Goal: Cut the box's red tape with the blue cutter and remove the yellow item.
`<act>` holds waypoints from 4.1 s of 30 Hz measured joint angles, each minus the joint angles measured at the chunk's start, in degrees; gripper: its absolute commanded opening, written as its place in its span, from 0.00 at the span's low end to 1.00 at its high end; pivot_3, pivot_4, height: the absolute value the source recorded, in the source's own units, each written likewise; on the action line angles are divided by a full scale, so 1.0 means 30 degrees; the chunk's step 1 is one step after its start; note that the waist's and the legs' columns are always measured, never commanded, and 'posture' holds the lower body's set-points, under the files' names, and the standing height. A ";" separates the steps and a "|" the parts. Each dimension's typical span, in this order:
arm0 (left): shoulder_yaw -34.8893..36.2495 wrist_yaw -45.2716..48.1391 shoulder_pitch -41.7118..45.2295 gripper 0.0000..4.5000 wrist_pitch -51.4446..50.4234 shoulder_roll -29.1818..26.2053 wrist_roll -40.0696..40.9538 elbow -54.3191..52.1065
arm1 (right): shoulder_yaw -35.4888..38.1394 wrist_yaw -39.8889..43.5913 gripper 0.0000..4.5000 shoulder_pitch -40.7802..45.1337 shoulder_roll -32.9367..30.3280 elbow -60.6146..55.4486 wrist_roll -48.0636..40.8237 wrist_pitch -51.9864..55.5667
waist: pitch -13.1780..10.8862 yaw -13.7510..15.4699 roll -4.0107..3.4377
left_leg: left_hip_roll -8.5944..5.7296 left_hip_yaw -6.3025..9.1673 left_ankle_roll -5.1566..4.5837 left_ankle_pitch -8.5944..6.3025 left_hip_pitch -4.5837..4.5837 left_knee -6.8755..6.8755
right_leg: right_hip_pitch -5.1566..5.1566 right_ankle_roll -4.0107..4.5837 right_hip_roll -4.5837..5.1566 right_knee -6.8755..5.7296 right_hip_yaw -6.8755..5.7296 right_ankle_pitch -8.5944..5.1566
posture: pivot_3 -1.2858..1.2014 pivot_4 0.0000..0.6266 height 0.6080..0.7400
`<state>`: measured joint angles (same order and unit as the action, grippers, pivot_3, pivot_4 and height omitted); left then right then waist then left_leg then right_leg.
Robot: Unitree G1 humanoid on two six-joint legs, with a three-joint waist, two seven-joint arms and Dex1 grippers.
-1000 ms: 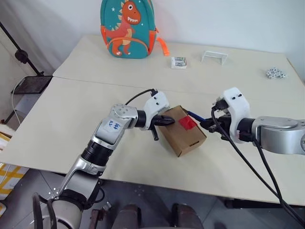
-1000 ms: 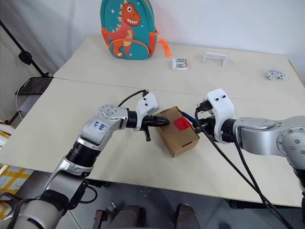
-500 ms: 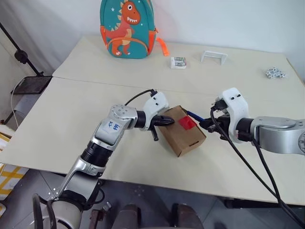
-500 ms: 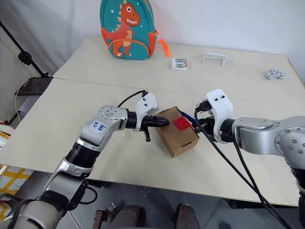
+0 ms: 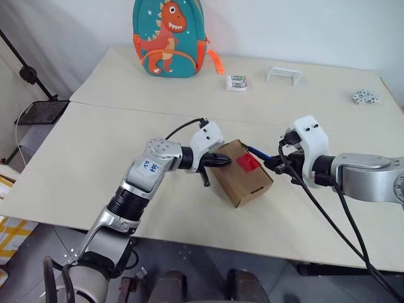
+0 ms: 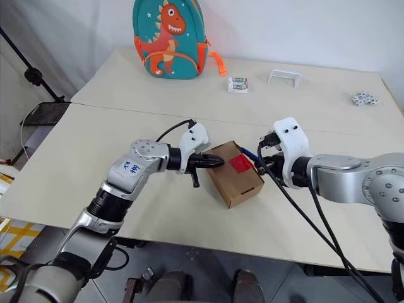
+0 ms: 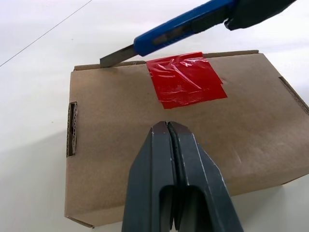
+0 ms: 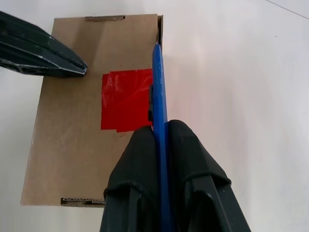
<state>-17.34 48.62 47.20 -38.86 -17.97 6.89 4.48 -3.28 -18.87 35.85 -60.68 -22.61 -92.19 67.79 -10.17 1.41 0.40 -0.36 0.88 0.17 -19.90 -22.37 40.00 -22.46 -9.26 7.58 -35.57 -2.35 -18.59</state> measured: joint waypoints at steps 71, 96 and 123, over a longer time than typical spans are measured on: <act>-0.0496 -0.0909 -0.0522 0.00 0.0085 0.1452 -0.0100 0.0052 | -0.0715 -0.0604 0.03 -0.3566 -0.8444 -0.1977 -0.6634 -0.2295 | 0.0015 0.0103 -0.0024 | 0.0049 0.0083 -0.0019 -0.0009 0.0076 -0.0010 | 0.0287 0.0004 0.0041 0.0296 -0.0129 0.0000 | 0.52 0.24 1.00; -0.0629 0.0133 -0.0179 0.00 0.0405 0.1158 -0.0068 0.0303 | 0.3168 0.5020 0.03 -0.3515 -0.7858 -0.0413 -0.4310 -0.1772 | 0.0026 0.0113 -0.0044 | 0.0042 0.0055 -0.0029 -0.0012 0.0062 -0.0022 | 0.0316 0.0024 0.0046 0.0383 -0.0157 0.0040 | 0.52 0.24 1.00; -0.0543 0.0565 0.0161 0.00 0.0675 0.1003 -0.0095 0.1000 | 0.6158 1.3318 0.39 -1.0522 0.3784 1.1666 2.1738 -1.5574 | 0.0069 -0.0012 -0.0117 | -0.0027 -0.0068 -0.0006 0.0017 0.0136 -0.0001 | 0.0329 0.0002 -0.0003 0.0258 -0.0160 0.0053 | 0.52 0.24 1.00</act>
<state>-18.97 50.31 47.68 -36.84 -14.96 6.60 7.48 15.19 21.08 4.28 -49.33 12.39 -26.97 21.07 -9.96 1.38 0.05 -0.44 0.68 0.16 -19.85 -21.96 40.00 -21.47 -9.26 7.58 -34.80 -2.83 -18.43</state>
